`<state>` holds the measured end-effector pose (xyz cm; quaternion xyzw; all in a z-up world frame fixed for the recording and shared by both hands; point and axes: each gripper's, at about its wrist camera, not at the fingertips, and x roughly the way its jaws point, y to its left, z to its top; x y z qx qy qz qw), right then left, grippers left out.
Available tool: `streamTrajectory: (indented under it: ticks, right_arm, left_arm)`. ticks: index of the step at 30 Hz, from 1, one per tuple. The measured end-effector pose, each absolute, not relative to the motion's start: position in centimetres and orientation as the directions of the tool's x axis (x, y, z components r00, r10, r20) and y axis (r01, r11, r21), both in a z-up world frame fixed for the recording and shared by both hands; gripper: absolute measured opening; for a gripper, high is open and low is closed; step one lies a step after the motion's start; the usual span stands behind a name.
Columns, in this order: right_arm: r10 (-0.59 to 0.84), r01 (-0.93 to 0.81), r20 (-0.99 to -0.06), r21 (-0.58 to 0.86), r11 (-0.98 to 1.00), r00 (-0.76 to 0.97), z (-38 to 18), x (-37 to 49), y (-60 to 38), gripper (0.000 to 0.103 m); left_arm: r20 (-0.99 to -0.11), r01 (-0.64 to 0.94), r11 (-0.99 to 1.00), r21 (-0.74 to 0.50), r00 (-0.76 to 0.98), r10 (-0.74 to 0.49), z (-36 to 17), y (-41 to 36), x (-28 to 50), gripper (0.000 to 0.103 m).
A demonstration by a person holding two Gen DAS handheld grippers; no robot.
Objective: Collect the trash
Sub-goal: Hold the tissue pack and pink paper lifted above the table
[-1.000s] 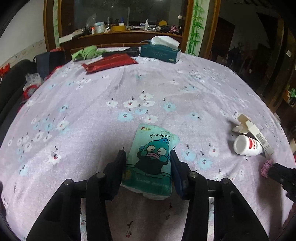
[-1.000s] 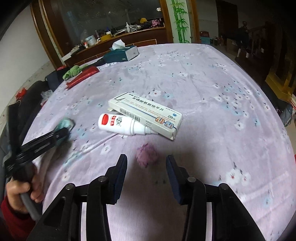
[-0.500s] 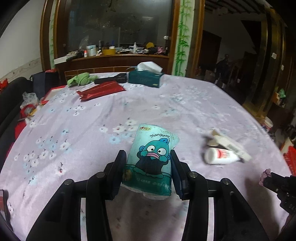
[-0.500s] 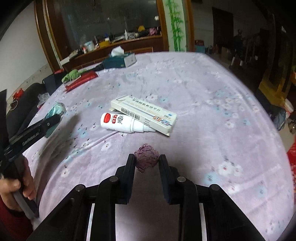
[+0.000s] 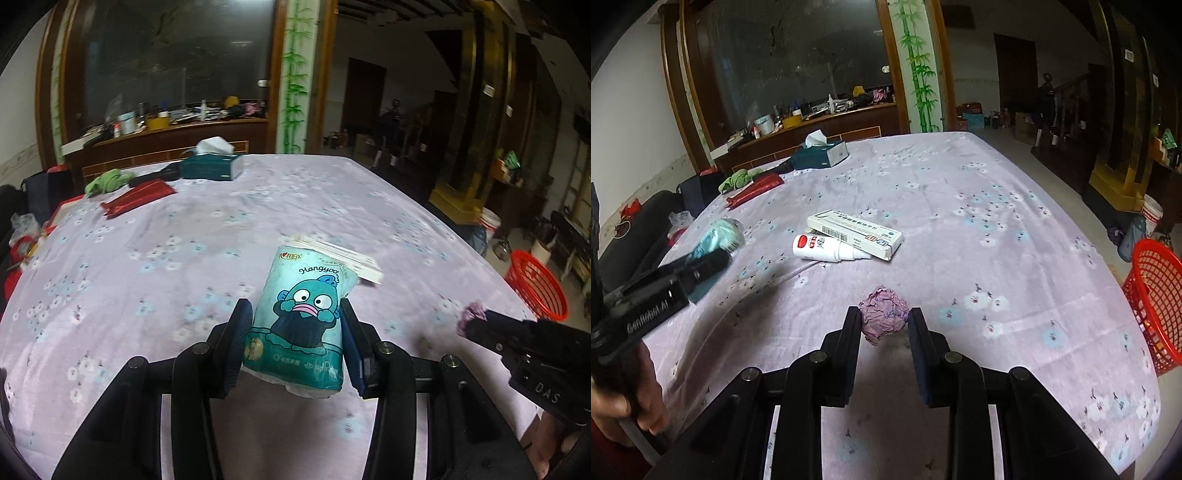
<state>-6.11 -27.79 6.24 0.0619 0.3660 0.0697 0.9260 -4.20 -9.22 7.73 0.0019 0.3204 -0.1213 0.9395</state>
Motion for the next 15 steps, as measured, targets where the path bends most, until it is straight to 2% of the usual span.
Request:
streamTrajectory:
  ticks: [15]
  right_arm:
    - [0.174, -0.066, -0.651, 0.187, 0.980, 0.739, 6.4, -7.8, -29.4, 0.028]
  left_arm:
    - [-0.619, 0.284, 0.958, -0.025, 0.749, -0.238, 7.5, -12.8, -5.6, 0.045]
